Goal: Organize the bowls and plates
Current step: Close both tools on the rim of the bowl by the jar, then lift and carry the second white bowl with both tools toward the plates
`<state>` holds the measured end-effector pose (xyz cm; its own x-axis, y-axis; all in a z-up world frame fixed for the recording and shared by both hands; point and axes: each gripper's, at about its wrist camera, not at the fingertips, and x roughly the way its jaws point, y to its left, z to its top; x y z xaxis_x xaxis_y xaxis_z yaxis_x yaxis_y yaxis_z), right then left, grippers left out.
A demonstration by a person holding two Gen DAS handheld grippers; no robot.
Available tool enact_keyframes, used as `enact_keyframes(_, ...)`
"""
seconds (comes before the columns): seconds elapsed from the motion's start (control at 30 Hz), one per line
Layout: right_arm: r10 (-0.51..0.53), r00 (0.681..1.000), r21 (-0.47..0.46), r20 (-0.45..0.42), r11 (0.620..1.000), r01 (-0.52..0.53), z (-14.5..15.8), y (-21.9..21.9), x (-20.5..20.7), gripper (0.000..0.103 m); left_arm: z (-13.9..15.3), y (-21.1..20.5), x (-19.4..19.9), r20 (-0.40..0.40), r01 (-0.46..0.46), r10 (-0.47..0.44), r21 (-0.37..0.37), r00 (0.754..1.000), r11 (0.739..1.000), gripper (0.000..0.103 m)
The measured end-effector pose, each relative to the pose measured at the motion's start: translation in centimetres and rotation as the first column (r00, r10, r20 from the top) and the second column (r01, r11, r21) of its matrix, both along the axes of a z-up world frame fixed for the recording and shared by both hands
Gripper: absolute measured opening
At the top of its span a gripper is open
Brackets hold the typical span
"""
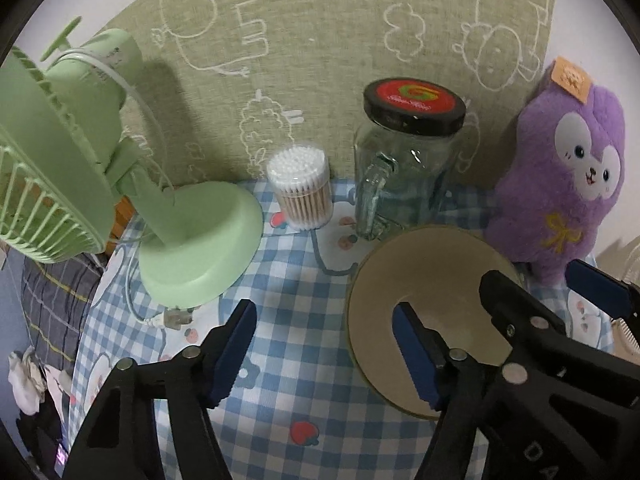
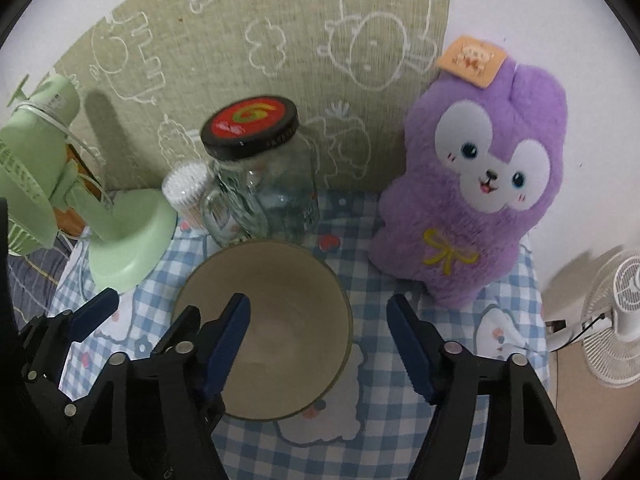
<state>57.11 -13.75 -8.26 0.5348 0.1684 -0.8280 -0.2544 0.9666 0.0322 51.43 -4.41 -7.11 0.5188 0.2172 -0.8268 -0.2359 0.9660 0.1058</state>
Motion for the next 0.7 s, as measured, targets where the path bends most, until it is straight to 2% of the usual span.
enact_keyframes(0.2, -0.022, 0.999, 0.006, -0.031, 1.0, 0.022, -1.5, -0.5, 1.0, 0.048, -1.3, -0.1, 1.0, -0.025, 0.013, -0.013, -0.016, 1.0, 1.0, 0.051)
enact_keyframes(0.4, -0.029, 0.998, -0.005, -0.057, 1.0, 0.029, -2.7, -0.6, 1.7, 0.028, -2.5, -0.3, 1.8, -0.053, 0.018, -0.019, -0.03, 0.998, 0.999, 0.038)
enact_keyframes(0.53, -0.036, 0.997, -0.004, -0.064, 0.999, 0.036, -3.4, -0.7, 2.0, 0.027, -3.1, -0.4, 2.1, -0.061, 0.017, -0.019, -0.041, 0.998, 0.999, 0.031)
enact_keyframes(0.6, -0.033, 0.997, 0.0, -0.073, 0.999, 0.033, -3.9, -0.5, 2.2, 0.021, -3.4, -0.4, 2.2, -0.071, 0.018, -0.021, -0.051, 0.997, 0.999, 0.025)
enact_keyframes(0.7, -0.029, 0.996, -0.002, -0.084, 1.0, 0.029, -4.3, -0.4, 2.4, 0.021, -3.7, -0.7, 2.4, -0.079, 0.023, -0.027, -0.052, 0.996, 0.998, 0.021)
